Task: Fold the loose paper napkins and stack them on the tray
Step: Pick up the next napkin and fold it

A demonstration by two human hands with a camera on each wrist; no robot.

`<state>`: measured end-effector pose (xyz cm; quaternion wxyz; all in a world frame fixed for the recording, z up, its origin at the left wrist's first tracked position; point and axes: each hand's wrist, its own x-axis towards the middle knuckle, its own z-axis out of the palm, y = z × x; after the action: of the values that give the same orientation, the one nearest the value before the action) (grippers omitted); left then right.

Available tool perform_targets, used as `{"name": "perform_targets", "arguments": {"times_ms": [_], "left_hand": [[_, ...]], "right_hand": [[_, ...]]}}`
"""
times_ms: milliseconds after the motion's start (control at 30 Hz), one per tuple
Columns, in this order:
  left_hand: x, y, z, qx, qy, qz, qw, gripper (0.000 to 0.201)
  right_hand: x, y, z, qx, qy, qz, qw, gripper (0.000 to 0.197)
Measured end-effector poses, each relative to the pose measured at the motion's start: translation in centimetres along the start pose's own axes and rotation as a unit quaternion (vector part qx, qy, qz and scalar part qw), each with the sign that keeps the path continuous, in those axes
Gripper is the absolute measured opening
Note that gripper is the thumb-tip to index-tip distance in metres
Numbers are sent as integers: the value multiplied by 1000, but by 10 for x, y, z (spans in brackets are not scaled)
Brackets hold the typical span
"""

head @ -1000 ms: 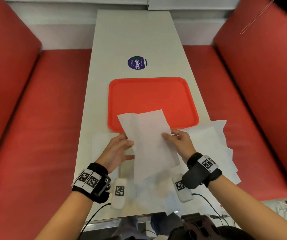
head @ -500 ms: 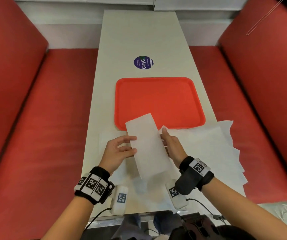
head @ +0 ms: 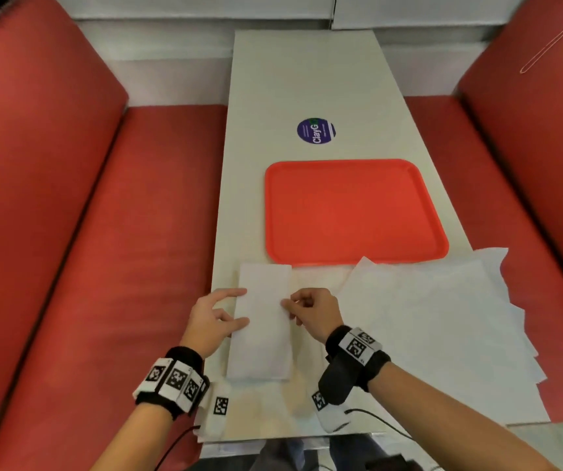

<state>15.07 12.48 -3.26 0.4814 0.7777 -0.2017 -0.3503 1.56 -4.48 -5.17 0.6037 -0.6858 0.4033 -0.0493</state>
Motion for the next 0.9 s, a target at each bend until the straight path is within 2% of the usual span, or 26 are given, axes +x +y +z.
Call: {"name": "perform_targets", "arguments": {"times_ms": [133,267,467,567,667,733,900], "left_hand": [[13,-14,4,58,24,1,998,50],[17,-21,11,127,-2,24,992,56],[17,-24,15,230,-5,21,973,55],[15,-9,23,295,25,50,954,51],[16,12,46,292,35,75,953,40],[19,25,71,279,7,99,955,33],[13,48,151,272,-131,150,942,21]], "right_hand": [[15,2,16,-50,27,2,998,14],[28,13,21,-121,43,21,991,20],[23,18,15,-120,29,17,992,15],[12,15,0,-101,34,9,994,22],[-3,14,-29,-100,46,-4,994,20],[-12,18,-59,-103,63,-3,993,19],[-31,44,-153,-161,129,28,978,18]]}}
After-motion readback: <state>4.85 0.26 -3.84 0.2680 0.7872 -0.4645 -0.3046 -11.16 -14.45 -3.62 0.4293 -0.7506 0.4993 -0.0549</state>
